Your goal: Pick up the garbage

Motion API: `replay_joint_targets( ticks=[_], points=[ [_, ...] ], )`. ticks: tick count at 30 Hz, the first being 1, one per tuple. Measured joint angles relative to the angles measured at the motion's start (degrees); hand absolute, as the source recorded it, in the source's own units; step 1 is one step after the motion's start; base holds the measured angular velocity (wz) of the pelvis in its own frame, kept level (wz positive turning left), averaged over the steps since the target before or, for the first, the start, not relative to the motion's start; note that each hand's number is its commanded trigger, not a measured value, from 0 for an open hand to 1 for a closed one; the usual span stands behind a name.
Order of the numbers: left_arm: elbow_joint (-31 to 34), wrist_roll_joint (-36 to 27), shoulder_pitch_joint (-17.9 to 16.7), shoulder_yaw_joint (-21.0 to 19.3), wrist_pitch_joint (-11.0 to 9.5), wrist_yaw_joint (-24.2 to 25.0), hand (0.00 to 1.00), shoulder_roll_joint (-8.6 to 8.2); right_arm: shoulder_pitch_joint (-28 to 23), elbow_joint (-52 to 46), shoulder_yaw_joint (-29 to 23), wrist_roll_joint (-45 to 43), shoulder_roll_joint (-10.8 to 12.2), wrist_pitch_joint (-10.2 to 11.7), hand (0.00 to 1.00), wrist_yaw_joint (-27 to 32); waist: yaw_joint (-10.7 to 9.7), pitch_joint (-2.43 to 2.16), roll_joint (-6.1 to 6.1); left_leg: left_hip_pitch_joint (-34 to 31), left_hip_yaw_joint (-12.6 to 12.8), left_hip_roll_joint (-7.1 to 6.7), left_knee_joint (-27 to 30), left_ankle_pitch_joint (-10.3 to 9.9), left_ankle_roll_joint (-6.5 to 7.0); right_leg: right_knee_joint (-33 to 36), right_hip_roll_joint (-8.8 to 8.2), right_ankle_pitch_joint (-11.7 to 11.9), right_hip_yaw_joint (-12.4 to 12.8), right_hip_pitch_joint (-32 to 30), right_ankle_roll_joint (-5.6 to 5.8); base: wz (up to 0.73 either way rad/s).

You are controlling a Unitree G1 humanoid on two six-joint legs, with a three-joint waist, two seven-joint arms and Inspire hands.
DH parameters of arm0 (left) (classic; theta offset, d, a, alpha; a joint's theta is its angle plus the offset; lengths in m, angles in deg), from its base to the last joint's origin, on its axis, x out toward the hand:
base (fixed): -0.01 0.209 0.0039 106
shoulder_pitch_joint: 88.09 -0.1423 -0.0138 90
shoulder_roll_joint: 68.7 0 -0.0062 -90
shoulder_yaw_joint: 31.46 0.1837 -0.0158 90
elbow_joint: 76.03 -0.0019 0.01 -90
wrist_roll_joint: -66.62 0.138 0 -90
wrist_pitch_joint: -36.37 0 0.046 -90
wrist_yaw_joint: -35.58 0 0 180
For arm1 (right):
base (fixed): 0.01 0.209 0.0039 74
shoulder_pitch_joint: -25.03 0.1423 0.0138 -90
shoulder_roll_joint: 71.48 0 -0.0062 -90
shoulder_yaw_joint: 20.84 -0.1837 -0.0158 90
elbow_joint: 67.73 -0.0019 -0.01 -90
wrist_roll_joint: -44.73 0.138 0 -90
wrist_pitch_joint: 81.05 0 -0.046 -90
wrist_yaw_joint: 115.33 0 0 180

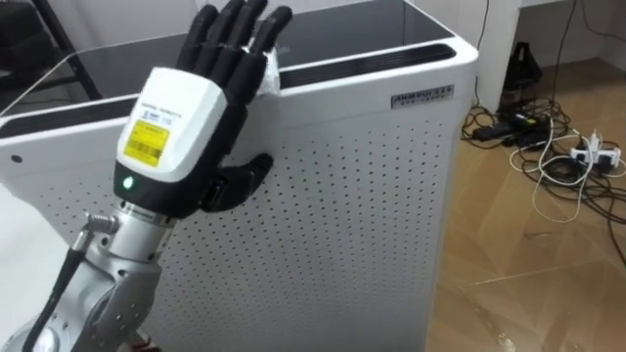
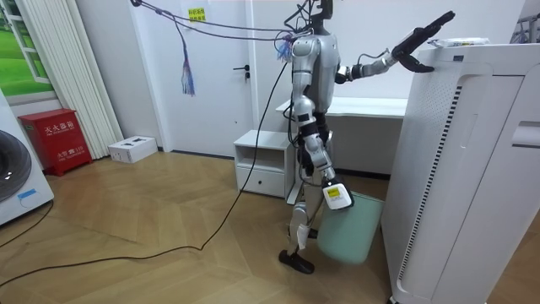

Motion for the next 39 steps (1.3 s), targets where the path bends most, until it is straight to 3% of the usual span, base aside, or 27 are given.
replay_joint_targets(
  ticks=[5,16,28,34,39],
  points=[
    [0.0,1.2,0.4,-0.2,-0.4,-2.9,0.0,-0.26,-0.3,0.1,0.0,0.0,0.0,0.0,1.0,0.0,0.7,0.02,-1.3,0.0,0.0,0.13,0.0,0.0,-0.01,-0.1,0.09,0.1,-0.1,0.1,-0.09,0.0],
    [0.0,1.1,0.8,-0.8,-0.6,-6.4,0.0,-0.3,-0.3,0.1,0.0,0.0,0.1,0.0,1.0,-0.2,0.8,0.11,-1.43,0.0,0.0,0.14,0.0,0.0,-0.01,-0.1,0.08,0.1,-0.3,0.2,-0.11,0.0],
    [0.0,1.0,0.8,-0.9,-0.9,-6.5,0.0,-0.63,-0.3,0.1,-0.1,0.0,0.1,0.0,1.0,-0.5,0.9,0.31,-1.75,-0.1,0.1,0.14,0.0,0.0,-0.01,-0.1,0.08,0.1,-0.2,-0.2,-0.11,0.0],
    [0.0,1.0,0.8,-0.9,-0.3,-6.4,0.0,-0.6,-0.3,0.0,-0.1,0.1,0.1,-0.6,1.0,-0.5,0.8,0.15,-1.51,-0.1,0.1,0.15,0.0,0.0,-0.01,-0.1,0.1,0.1,-0.2,0.0,-0.11,0.0],
    [-1.6,0.5,0.8,-0.7,-0.1,-5.7,0.0,-0.58,-0.3,0.0,-0.1,0.1,0.0,-1.3,1.0,-0.4,0.7,-0.42,-0.48,-0.1,0.0,0.13,0.1,0.0,-0.01,-0.1,0.11,0.2,-0.2,0.2,-0.11,0.0]
  ],
)
